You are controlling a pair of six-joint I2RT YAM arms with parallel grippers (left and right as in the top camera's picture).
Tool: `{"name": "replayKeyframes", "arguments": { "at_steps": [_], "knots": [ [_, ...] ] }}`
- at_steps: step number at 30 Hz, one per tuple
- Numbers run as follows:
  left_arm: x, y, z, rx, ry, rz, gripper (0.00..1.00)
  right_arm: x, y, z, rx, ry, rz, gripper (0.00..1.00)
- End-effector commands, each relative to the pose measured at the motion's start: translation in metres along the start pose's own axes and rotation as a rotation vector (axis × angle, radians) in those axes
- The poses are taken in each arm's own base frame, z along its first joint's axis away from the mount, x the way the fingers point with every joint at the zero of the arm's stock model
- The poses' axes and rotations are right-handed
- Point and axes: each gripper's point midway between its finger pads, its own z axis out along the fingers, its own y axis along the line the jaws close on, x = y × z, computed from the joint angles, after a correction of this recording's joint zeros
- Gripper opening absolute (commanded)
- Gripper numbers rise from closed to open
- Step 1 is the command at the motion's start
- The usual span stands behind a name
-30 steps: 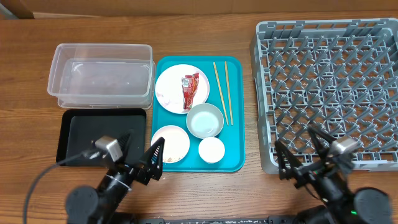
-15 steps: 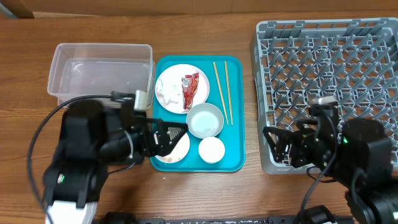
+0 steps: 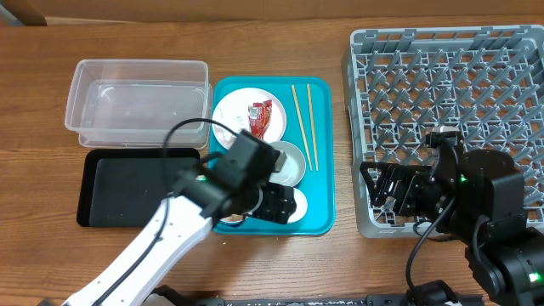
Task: Sort waste into correct bins and load items into the dishwasher
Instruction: 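Reach the left gripper to the pink rice bowl and grasp it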
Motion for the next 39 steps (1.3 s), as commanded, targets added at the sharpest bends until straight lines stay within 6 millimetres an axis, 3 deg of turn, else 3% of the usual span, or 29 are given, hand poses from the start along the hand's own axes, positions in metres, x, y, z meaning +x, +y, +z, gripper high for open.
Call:
{"name": "replayKeyframes", "arguments": {
  "at_steps": [1,7,10,12,15,18,22,27,30,32,34,39],
  "knots": [
    [-0.01,0.024,0.015,-0.199,-0.039,-0.051,0.65,-0.007,0.001,-0.007,0.007,-0.027,0.019,1.0],
    [-0.017,0.041,0.004,-0.235,-0.083,-0.169,0.61,0.0,-0.002,-0.007,0.02,-0.002,0.026,1.0],
    [-0.02,0.046,-0.008,-0.244,-0.117,-0.15,0.69,0.001,-0.003,-0.007,0.023,0.004,0.028,1.0],
    [-0.017,0.063,-0.01,-0.339,-0.114,-0.145,0.75,0.001,-0.003,-0.006,0.024,0.006,0.029,1.0],
    [-0.012,0.078,-0.001,-0.415,-0.079,-0.127,0.75,0.001,-0.004,-0.005,0.026,0.01,0.03,1.0],
    [-0.016,0.094,0.01,-0.487,-0.063,-0.141,0.7,0.002,-0.005,-0.003,0.03,0.019,0.032,1.0],
    [-0.016,0.089,0.045,-0.423,0.022,-0.111,0.63,0.002,-0.006,0.002,0.039,0.034,0.037,1.0],
    [-0.008,0.096,0.072,-0.425,0.108,-0.125,0.54,0.003,-0.009,0.008,0.051,0.057,0.044,1.0],
    [-0.003,0.101,0.084,-0.434,0.146,-0.133,0.39,0.004,-0.01,0.012,0.057,0.07,0.047,1.0],
    [-0.001,0.103,0.087,-0.441,0.155,-0.147,0.24,0.004,-0.011,0.015,0.062,0.08,0.05,1.0],
    [-0.002,0.102,0.085,-0.44,0.147,-0.162,0.15,0.005,-0.012,0.017,0.066,0.087,0.052,1.0],
    [-0.012,0.095,0.067,-0.417,0.087,-0.162,0.04,0.005,-0.013,0.02,0.072,0.098,0.055,1.0]
  ]
}}
